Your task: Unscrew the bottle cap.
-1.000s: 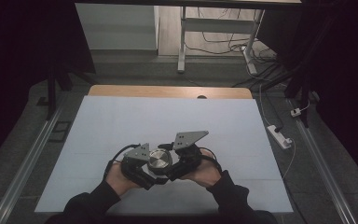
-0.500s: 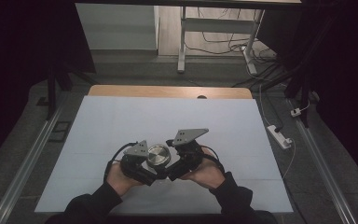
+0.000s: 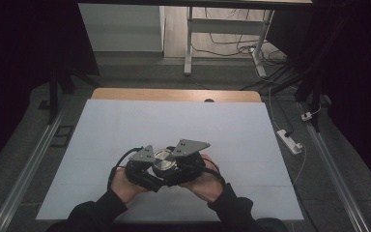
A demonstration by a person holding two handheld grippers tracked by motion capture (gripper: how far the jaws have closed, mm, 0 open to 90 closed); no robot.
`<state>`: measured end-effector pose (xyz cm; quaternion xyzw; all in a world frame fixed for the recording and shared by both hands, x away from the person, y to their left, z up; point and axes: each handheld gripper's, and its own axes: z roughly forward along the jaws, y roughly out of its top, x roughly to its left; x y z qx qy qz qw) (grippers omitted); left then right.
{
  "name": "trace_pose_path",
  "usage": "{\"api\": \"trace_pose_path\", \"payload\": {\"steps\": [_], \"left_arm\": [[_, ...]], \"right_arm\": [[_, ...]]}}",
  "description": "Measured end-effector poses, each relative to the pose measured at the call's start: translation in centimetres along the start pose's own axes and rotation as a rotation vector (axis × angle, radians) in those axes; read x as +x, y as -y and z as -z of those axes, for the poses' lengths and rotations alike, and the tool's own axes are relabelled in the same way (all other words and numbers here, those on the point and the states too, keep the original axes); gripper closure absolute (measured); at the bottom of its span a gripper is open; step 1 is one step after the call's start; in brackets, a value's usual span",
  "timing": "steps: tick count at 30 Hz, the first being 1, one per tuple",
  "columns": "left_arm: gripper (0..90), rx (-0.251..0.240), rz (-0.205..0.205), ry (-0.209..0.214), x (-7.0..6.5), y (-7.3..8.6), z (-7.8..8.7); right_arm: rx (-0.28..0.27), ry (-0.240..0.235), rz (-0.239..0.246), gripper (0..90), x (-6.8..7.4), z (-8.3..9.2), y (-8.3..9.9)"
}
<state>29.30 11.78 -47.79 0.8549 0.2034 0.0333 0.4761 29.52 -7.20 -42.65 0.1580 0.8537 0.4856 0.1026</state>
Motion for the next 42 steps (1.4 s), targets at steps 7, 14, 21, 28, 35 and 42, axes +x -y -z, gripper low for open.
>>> {"api": "trace_pose_path", "payload": {"steps": [7, 14, 21, 28, 35, 42], "left_arm": [[15.3, -0.005, -0.058, 0.108, 0.0, -0.2, 0.1], [15.3, 0.001, -0.089, 0.142, -0.2, -0.4, -0.4], [15.2, -0.031, 0.001, 0.033, 0.3, -0.3, -0.1], [15.3, -0.017, 0.029, -0.032, 0.4, -0.3, -0.3], [15.3, -0.019, 0.019, -0.021, 0.2, -0.4, -0.6], [15.3, -0.025, -0.049, 0.060, 0.1, -0.6, -0.1]], "right_arm": [[-0.044, -0.235, 0.058, 18.7, -1.9, 0.5, 0.5], [-0.077, -0.441, 0.044, 16.3, -3.9, 0.4, 1.3], [-0.010, -0.210, -0.030, 0.8, -2.5, 1.4, -0.3], [-0.002, 0.051, 0.008, 6.0, -0.3, 0.5, -0.5], [-0.038, 0.054, -0.017, 17.9, -0.2, -0.2, 0.4], [-0.049, -0.064, 0.041, 18.7, -0.7, 0.5, 0.2]]}}
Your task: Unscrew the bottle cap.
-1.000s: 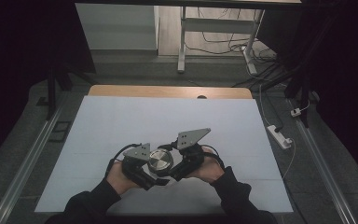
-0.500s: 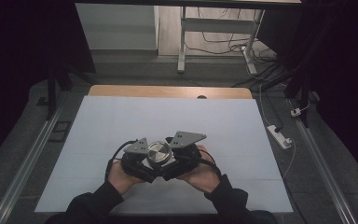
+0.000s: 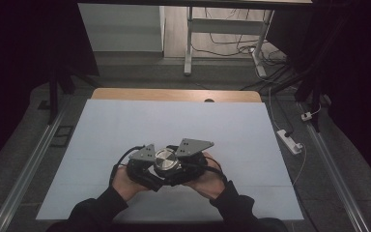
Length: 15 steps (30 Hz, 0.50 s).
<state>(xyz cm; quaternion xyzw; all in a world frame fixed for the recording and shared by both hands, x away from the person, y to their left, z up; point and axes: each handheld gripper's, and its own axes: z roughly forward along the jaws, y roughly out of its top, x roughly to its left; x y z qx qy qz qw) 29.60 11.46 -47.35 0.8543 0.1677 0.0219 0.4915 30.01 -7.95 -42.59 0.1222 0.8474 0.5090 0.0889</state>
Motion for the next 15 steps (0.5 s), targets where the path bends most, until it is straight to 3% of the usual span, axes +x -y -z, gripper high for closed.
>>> {"api": "trace_pose_path", "payload": {"steps": [4, 6, 8, 10, 12, 15], "left_arm": [[15.3, 0.006, -0.072, 0.076, -0.4, -0.4, 0.1], [15.3, 0.008, -0.080, 0.090, -0.5, -0.4, 0.1], [15.3, 0.019, -0.081, 0.093, -0.6, -0.5, -0.2], [15.3, 0.021, -0.067, 0.069, -0.4, -0.4, -0.3], [15.3, 0.019, -0.046, 0.041, -0.2, -0.4, -0.1], [15.3, -0.001, -0.001, -0.001, 0.3, -0.3, 0.3]], "right_arm": [[-0.025, -0.197, 0.027, 18.6, -1.3, 0.8, 0.1], [-0.048, -0.281, 0.042, 18.6, -1.8, 1.0, 0.4], [-0.062, -0.330, 0.030, 18.2, -2.4, 1.0, 0.7], [-0.049, -0.330, -0.002, 15.1, -2.6, 0.9, 0.8], [-0.021, -0.278, -0.017, 4.5, -2.6, 1.1, 0.5], [-0.007, -0.207, -0.030, 0.0, -2.4, 1.7, -0.1]]}}
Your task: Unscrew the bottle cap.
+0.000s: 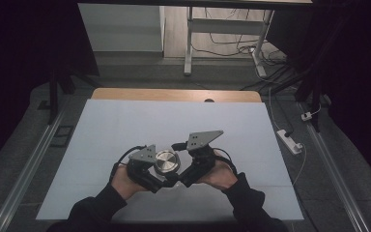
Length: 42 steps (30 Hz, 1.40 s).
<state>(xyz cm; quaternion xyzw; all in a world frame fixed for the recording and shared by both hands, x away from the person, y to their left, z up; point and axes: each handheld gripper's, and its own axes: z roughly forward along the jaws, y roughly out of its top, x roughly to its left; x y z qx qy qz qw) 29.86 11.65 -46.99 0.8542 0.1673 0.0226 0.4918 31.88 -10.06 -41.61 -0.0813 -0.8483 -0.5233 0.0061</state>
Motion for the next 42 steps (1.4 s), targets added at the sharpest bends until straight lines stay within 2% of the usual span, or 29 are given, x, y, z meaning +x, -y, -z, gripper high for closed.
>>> {"api": "trace_pose_path", "payload": {"steps": [3, 5, 10, 11, 14, 17, 20, 24, 27, 28, 33, 42], "left_arm": [[15.3, -0.010, 0.032, -0.039, 0.2, 0.0, 0.2], [15.3, -0.010, 0.040, -0.047, 0.2, 0.0, 0.2], [15.3, 0.007, 0.029, -0.065, -0.2, -0.3, -0.3], [15.3, 0.010, 0.027, -0.070, -0.3, -0.4, -0.4], [15.3, 0.017, 0.018, -0.080, -0.5, -0.5, -0.5], [15.3, 0.014, 0.021, -0.072, -0.4, -0.5, -0.5], [15.3, 0.022, 0.003, -0.054, -0.2, -0.5, -0.5], [15.3, 0.034, -0.032, -0.014, -0.2, -0.4, -0.6], [15.3, 0.031, -0.051, 0.018, -0.2, -0.4, -0.7], [15.3, 0.031, -0.052, 0.017, -0.1, -0.4, -0.7], [15.3, 0.034, -0.053, 0.011, -0.1, -0.4, -0.9], [15.3, 0.039, -0.035, -0.025, 0.5, -0.2, -0.7]], "right_arm": [[0.019, 0.106, -0.009, 0.3, 0.6, -0.1, -0.5], [0.016, 0.184, 0.007, 2.9, 1.2, -0.5, -0.7], [0.002, 0.249, 0.002, 8.0, 1.8, -1.6, -0.5], [0.007, 0.237, -0.006, 8.3, 1.8, -1.8, -0.5], [0.011, 0.251, -0.003, 14.7, 1.8, -2.1, -0.1], [-0.002, 0.248, 0.011, 17.7, 1.8, -2.1, 0.0], [0.004, 0.227, 0.019, 18.1, 1.6, -2.0, 0.1], [-0.006, 0.147, 0.005, 18.4, 1.1, -1.7, 0.2], [-0.020, 0.113, 0.010, 18.4, 0.9, -1.2, 0.0], [-0.019, 0.103, 0.011, 18.4, 0.9, -1.1, 0.0], [-0.028, 0.109, 0.021, 18.4, 0.8, -0.7, -0.1], [-0.031, 0.122, 0.033, 18.4, 0.8, -0.1, -0.3]]}}
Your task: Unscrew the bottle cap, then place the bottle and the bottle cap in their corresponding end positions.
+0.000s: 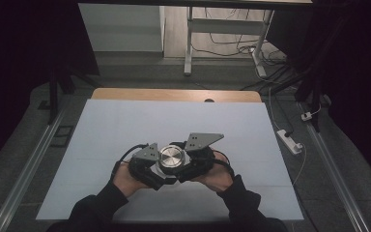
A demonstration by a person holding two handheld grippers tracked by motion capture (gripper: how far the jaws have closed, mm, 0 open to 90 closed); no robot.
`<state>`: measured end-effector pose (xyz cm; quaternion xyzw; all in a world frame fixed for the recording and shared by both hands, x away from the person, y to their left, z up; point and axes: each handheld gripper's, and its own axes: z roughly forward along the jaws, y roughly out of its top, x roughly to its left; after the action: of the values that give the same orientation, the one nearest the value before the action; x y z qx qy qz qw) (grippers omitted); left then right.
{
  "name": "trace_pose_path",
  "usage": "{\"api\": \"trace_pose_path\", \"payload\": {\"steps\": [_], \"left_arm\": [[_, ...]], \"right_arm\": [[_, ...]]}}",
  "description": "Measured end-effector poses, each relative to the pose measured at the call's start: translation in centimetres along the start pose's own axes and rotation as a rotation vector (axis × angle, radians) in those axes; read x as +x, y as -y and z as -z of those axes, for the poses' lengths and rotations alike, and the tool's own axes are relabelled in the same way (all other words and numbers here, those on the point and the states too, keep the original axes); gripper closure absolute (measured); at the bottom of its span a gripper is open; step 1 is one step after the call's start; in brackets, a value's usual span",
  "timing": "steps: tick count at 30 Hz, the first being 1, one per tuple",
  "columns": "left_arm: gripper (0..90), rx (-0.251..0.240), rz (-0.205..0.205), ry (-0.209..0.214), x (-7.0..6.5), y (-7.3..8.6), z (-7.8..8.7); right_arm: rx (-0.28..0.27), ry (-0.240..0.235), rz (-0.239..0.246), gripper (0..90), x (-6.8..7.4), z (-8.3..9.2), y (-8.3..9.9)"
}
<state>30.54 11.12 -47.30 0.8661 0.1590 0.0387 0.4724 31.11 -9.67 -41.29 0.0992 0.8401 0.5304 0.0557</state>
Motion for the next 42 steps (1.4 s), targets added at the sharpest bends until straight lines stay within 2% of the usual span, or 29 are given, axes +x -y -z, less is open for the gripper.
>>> {"api": "trace_pose_path", "payload": {"steps": [9, 12, 20, 25, 27, 34, 40, 42], "left_arm": [[15.3, -0.016, 0.031, -0.057, 1.0, 0.3, 0.6], [15.3, -0.019, 0.039, -0.064, 1.2, 0.3, 0.7], [15.3, -0.035, 0.066, -0.101, 2.3, 0.3, 0.6], [15.3, -0.038, 0.068, -0.121, 2.8, 0.1, 0.5], [15.3, -0.043, 0.071, -0.120, 3.0, 0.2, 0.5], [15.3, -0.058, 0.075, -0.155, 3.7, -0.1, 0.9], [15.3, -0.076, 0.068, -0.160, 4.3, -0.8, 0.7], [15.3, -0.068, 0.059, -0.164, 4.5, -1.0, 0.3]], "right_arm": [[-0.014, 0.021, 0.002, 18.3, 0.0, 0.9, 0.1], [-0.019, 0.028, -0.002, 18.3, 0.1, 1.1, 0.0], [-0.016, 0.032, 0.000, 18.2, 1.0, 1.4, 0.4], [-0.032, 0.035, 0.000, 18.2, 1.4, 1.7, 0.4], [-0.033, 0.033, -0.002, 18.2, 1.6, 1.7, 0.4], [-0.030, 0.033, -0.005, 18.2, 2.1, 1.8, 1.1], [-0.033, 0.032, -0.009, 18.2, 2.4, 1.9, 1.5], [-0.034, 0.035, -0.006, 18.3, 2.6, 1.9, 1.9]]}}
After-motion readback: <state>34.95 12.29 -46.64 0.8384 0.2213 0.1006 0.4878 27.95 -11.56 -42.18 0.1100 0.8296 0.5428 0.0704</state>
